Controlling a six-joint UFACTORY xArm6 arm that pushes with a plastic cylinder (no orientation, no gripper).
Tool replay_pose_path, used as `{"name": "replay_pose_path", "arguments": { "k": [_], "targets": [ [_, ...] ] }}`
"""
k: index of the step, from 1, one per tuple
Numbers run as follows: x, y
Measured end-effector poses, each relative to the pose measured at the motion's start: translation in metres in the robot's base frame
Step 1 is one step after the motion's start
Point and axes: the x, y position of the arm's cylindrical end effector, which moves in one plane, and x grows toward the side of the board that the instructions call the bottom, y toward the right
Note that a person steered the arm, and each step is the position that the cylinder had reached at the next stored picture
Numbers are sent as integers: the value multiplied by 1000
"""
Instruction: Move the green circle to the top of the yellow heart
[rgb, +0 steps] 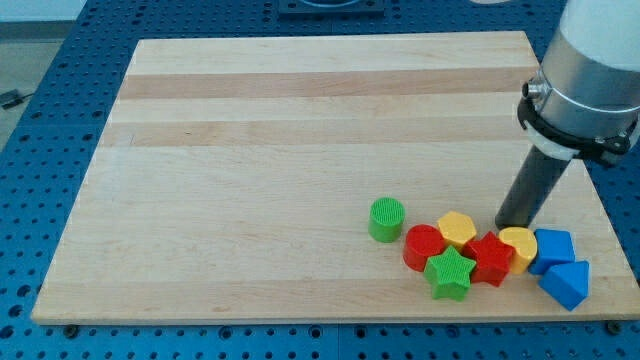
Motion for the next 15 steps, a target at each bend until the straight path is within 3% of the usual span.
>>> {"name": "replay_pose_path", "arguments": {
  "k": [1,2,4,5,6,7,10,13,15],
  "targets": [
    [-4,-1],
    [-39,-20],
    [-76,-115],
    [-54,-186],
    [-12,-209],
    [0,-198],
    [-30,-125],
    [8,-137],
    [-20,-100]
  ]
}}
